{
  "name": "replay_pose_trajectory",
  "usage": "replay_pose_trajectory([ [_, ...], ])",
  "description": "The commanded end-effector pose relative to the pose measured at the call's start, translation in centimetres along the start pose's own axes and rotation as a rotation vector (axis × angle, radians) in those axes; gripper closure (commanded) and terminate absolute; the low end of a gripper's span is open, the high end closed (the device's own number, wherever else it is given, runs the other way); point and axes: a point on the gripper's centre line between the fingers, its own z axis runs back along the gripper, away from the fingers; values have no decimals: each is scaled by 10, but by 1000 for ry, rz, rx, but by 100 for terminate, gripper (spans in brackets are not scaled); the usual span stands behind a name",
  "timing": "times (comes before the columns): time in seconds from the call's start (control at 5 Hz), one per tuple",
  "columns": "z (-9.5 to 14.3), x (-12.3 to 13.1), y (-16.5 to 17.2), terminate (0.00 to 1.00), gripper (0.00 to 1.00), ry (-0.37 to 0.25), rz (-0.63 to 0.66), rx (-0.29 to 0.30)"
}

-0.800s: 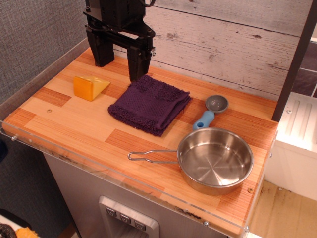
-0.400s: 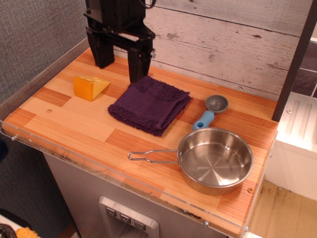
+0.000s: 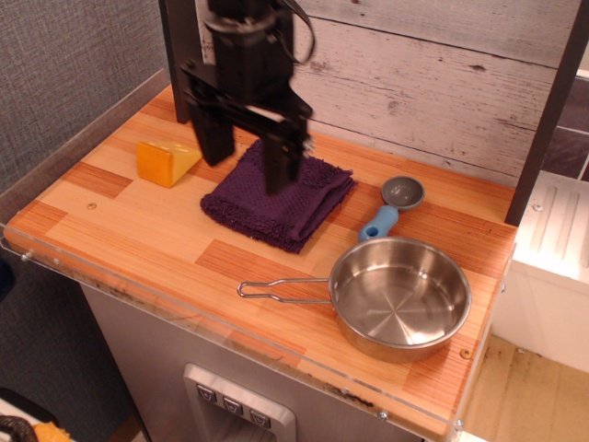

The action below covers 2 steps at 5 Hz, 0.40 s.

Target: Put the silver pot onto the purple rag.

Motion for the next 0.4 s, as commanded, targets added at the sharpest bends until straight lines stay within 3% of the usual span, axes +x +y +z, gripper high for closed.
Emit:
replay_pose_trajectory([
  [0.0,-25,3,-36,0,0,1,-12,7],
  [0.2,-51,10,-47,0,0,28,-9,13],
])
